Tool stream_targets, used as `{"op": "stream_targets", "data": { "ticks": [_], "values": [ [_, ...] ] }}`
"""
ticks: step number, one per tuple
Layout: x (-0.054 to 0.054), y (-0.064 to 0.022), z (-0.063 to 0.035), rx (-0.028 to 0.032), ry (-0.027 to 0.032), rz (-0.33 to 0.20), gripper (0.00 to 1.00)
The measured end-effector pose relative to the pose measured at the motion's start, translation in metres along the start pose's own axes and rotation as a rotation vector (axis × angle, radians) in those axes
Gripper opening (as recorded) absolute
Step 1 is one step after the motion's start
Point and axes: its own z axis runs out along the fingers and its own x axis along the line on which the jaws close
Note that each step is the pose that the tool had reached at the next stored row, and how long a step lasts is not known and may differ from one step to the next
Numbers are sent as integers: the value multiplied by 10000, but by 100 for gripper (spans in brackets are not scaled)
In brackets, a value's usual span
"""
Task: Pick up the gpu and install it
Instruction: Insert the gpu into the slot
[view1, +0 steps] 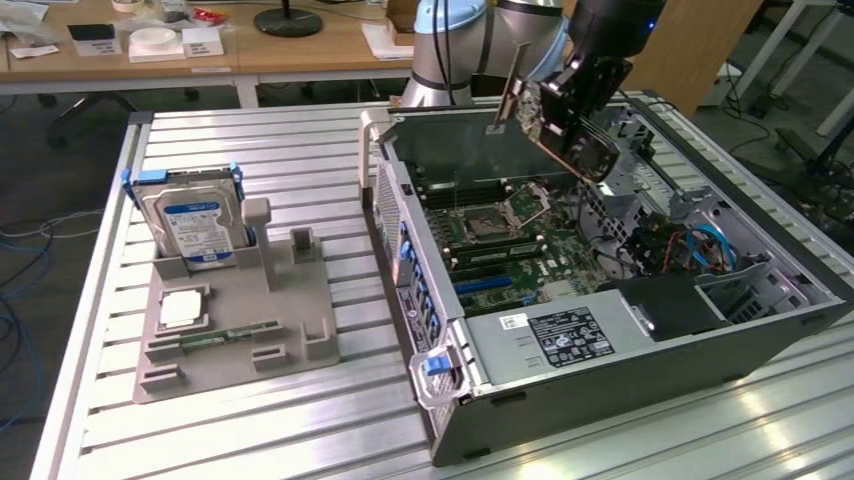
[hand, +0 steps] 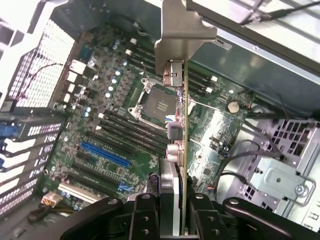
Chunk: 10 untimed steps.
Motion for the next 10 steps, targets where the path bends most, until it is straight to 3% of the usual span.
{"op": "stream_targets", "data": {
  "ticks": [10],
  "values": [
    [12,0,-2,-9,33,-1196,29]
  ]
}}
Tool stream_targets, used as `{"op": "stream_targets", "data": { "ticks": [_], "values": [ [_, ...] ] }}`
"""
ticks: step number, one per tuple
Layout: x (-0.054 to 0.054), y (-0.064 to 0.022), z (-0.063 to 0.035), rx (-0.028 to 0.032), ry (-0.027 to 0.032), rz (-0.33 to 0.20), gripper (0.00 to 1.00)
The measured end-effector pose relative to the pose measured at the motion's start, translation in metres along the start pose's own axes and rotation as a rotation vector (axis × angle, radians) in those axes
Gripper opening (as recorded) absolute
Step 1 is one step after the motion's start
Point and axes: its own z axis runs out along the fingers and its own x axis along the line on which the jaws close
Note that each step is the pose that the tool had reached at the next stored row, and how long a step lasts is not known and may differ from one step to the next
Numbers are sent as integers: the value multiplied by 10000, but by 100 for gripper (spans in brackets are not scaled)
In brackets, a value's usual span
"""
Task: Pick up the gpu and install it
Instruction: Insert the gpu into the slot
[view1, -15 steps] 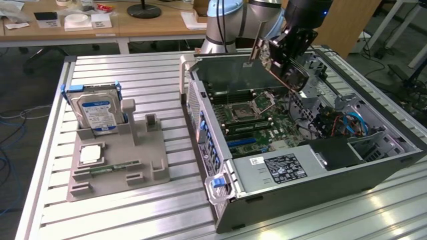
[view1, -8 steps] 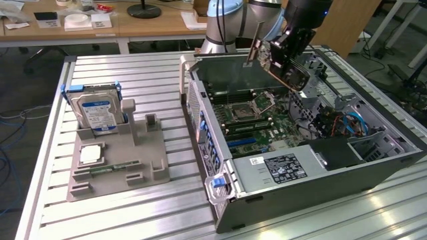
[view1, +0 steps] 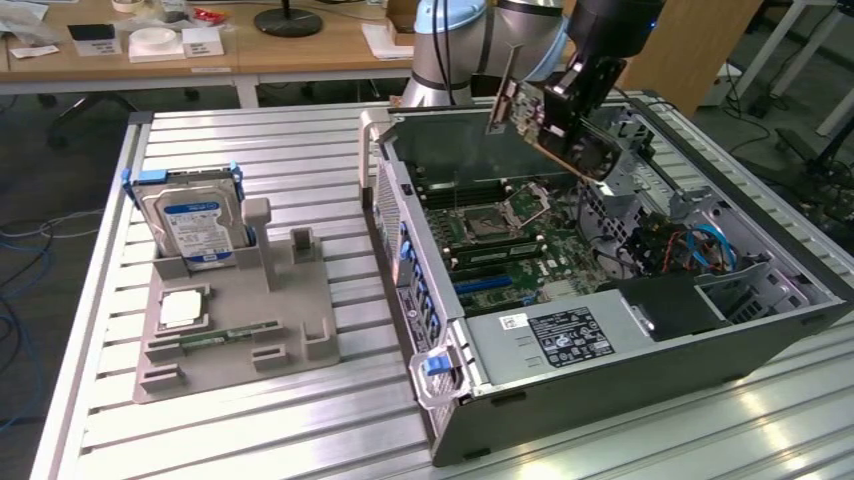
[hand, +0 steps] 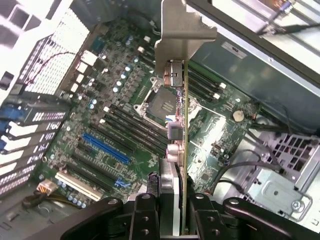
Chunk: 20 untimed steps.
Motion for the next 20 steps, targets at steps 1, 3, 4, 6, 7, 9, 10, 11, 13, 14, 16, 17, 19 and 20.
{"op": "stream_targets", "data": {
  "ticks": [1,3,4,6,7,9,10,11,13,14,16,17,19,20],
  "values": [
    [0,0,0,-1,4,-154,29],
    [1,0,0,-5,12,-465,29],
    [0,0,1,-7,15,-632,29],
    [1,0,1,-10,24,-947,29],
    [1,1,1,-11,28,-1103,29],
    [1,1,1,-14,35,-1418,29],
    [1,1,1,-16,40,-1590,29],
    [2,1,2,-17,43,-1743,29],
    [2,1,2,-21,51,-2049,29],
    [2,2,2,-23,56,-2215,29],
    [3,2,3,-26,64,-2558,29],
    [3,2,3,-27,69,-2730,29],
    [3,2,3,-31,78,-3089,29],
    [3,2,3,-32,83,-3266,29]
  ]
}}
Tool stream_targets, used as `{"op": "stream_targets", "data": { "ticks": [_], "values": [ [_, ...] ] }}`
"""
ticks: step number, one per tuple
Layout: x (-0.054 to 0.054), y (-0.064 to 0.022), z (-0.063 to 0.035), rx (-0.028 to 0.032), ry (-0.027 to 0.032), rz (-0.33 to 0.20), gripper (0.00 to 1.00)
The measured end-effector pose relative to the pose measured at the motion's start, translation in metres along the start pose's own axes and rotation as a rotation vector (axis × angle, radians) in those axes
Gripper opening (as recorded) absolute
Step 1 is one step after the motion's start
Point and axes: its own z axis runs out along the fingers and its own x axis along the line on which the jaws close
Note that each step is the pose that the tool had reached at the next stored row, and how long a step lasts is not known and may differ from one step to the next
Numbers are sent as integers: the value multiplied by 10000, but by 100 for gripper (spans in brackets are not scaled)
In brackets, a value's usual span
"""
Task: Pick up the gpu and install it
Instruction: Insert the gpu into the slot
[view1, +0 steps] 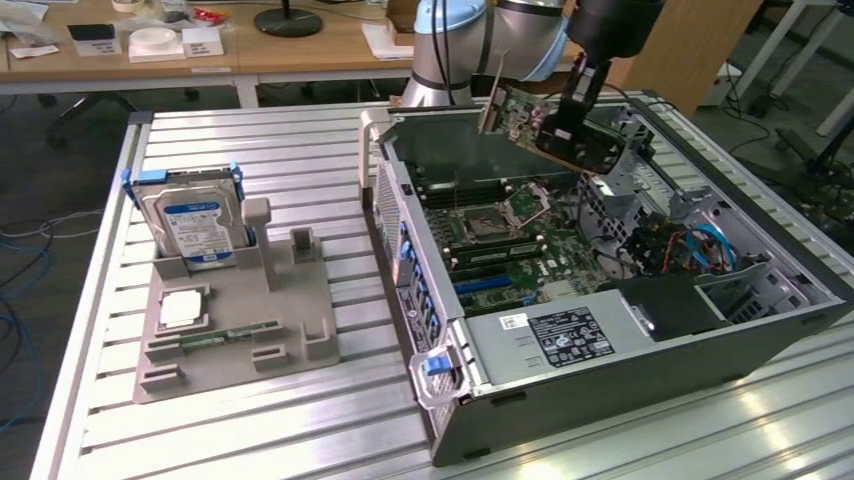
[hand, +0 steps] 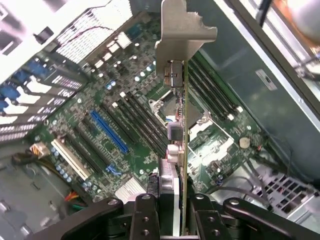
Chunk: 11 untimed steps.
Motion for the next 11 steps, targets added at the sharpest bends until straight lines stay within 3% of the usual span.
{"op": "stream_targets", "data": {
  "ticks": [11],
  "values": [
    [0,0,3,-19,51,-1988,29]
  ]
}}
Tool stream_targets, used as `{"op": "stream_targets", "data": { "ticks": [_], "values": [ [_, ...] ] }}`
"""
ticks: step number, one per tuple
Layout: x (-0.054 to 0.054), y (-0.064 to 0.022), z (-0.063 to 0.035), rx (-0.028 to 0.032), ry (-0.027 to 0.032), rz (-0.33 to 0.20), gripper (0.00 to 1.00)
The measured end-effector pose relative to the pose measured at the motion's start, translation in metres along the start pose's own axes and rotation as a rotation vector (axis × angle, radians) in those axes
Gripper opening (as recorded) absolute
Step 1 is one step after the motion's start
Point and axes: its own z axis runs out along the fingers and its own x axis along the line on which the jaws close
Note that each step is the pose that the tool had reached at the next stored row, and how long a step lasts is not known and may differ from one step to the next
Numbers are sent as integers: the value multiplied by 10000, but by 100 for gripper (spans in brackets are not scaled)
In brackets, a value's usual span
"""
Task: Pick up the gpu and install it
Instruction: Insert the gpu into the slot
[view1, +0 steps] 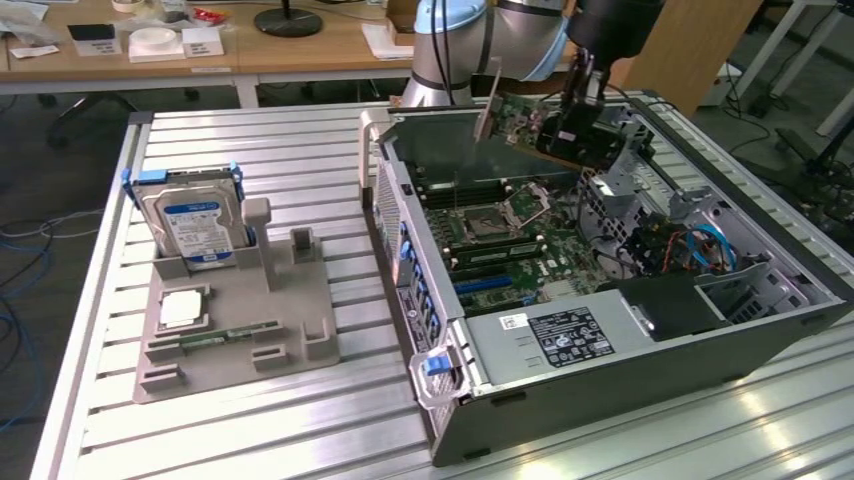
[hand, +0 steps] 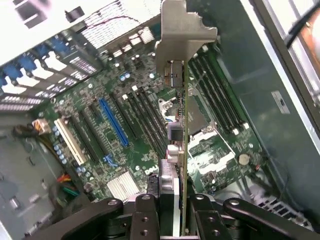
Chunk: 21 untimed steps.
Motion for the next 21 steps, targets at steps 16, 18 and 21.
{"op": "stream_targets", "data": {
  "ticks": [16,18,21],
  "values": [
    [2,-1,15,-16,60,-2603,29],
    [2,-2,18,-20,70,-2963,29],
    [3,-2,21,-26,83,-3517,29]
  ]
}}
